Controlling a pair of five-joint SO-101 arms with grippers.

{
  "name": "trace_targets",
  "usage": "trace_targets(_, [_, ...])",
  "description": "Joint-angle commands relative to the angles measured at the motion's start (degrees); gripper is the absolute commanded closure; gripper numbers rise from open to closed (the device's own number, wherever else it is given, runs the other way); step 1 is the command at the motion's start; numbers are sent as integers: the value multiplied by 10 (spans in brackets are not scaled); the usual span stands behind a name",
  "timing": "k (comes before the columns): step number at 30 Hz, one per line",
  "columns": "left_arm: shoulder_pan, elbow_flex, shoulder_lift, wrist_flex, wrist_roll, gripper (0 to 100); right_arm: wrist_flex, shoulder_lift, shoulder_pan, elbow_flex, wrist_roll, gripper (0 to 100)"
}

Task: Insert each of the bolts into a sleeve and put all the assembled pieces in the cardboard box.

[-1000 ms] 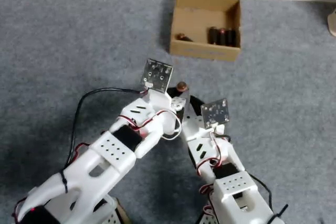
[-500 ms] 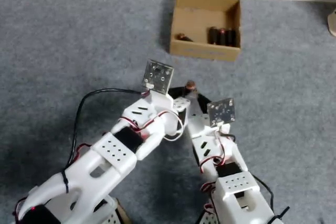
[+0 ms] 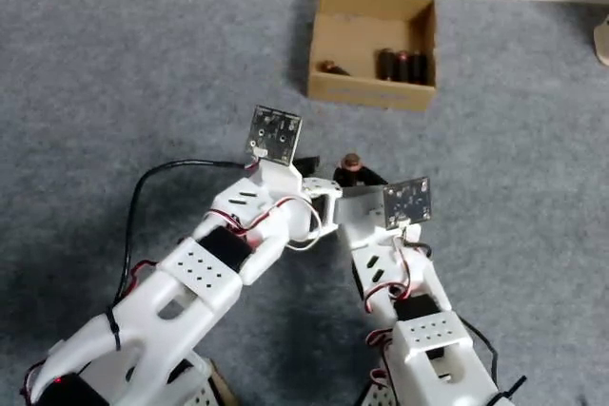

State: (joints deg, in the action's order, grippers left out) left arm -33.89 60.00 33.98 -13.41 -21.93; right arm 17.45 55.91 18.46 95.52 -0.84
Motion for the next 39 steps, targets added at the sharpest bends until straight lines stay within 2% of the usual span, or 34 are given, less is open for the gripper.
trace_targets(1, [-8,-17,7,-7,4,550,16,14,-5,81,4,993])
trace_targets(5, [21,-29,7,-11,-6,550,16,15,-16,81,7,993])
trace_targets(9, [87,-36,7,-40,-85,550,16,15,-44,80,8,993])
trace_targets(13, [138,-34,7,-61,-121,550,16,14,-48,79,8,993])
trace_targets(16, [148,-33,7,-91,-147,550,15,12,-58,68,8,993])
trace_targets(21, [144,-33,4,-141,-148,550,15,11,-88,65,8,993])
trace_targets(23, [145,-32,4,-143,-148,550,-33,11,-89,41,8,993])
trace_targets(27, [148,-22,3,-143,-148,550,-257,11,-91,-80,27,993])
trace_targets(30, [144,-4,3,-142,-148,550,-358,11,-92,-169,57,993])
trace_targets(36, [144,-1,3,-142,-149,550,-380,10,-93,-282,51,993])
trace_targets(39, [145,0,3,-142,-149,550,-380,10,-93,-312,17,993])
